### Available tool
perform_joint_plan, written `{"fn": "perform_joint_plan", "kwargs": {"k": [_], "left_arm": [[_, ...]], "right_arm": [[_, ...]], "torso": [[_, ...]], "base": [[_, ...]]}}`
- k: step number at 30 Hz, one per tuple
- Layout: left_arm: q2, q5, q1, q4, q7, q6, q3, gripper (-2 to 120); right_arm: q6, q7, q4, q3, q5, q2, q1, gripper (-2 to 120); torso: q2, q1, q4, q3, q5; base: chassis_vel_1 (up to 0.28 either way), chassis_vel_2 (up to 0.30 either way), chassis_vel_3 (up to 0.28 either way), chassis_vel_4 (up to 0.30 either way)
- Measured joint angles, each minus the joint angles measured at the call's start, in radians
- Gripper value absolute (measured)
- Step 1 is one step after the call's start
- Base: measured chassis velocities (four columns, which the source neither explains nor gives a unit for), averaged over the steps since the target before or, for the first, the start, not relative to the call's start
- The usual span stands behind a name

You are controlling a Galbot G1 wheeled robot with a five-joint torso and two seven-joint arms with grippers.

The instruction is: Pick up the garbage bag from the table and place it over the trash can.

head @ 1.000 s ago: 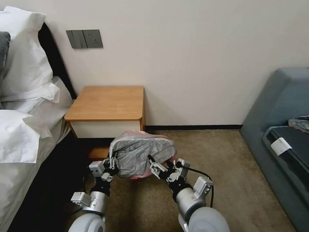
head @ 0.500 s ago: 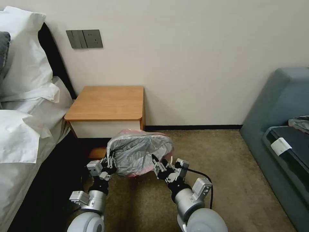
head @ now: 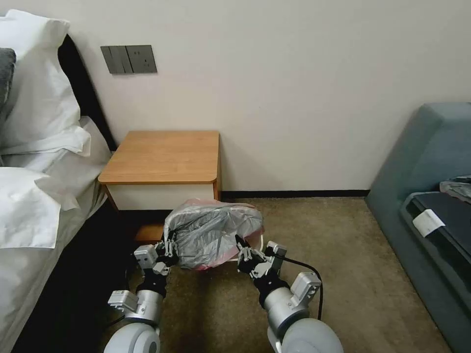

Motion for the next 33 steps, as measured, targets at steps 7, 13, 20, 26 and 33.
{"fn": "perform_joint_plan", "kwargs": {"k": [7,13,20,26,33], "left_arm": [[-0.013,0.020,-0.002,-0.001,0.000,-0.005,0.004,5],[-0.018,0.023,-0.004,-0.004,-0.008,-0.006,0.004,5],[-0.024,0.023,-0.006,-0.004,-0.018,-0.006,0.005,5],[-0.025,0.022,-0.008,-0.004,-0.019,-0.006,0.009,5],[-0.026,-0.046,-0.007,-0.019,-0.039,0.015,0.025,5]], "right_arm": [[-0.060,0.094,0.055,-0.040,-0.196,0.011,-0.051,0],[-0.073,0.112,0.060,-0.039,-0.297,0.017,-0.095,0],[-0.081,0.089,0.066,-0.020,-0.275,0.010,-0.144,0],[-0.082,0.074,0.079,-0.012,-0.270,0.007,-0.166,0],[-0.075,0.066,0.081,-0.001,-0.270,0.004,-0.188,0]], "torso": [[0.000,0.000,-0.0001,0.000,-0.0002],[0.000,0.000,-0.0001,0.000,0.0000],[0.000,0.000,0.0000,0.000,0.0000],[0.000,0.000,0.0000,0.000,0.0000],[0.000,0.000,0.0000,0.000,0.0000]], "base": [[0.000,0.000,0.000,0.000],[0.000,0.000,0.000,0.000],[0.000,0.000,0.000,0.000],[0.000,0.000,0.000,0.000],[0.000,0.000,0.000,0.000]]}}
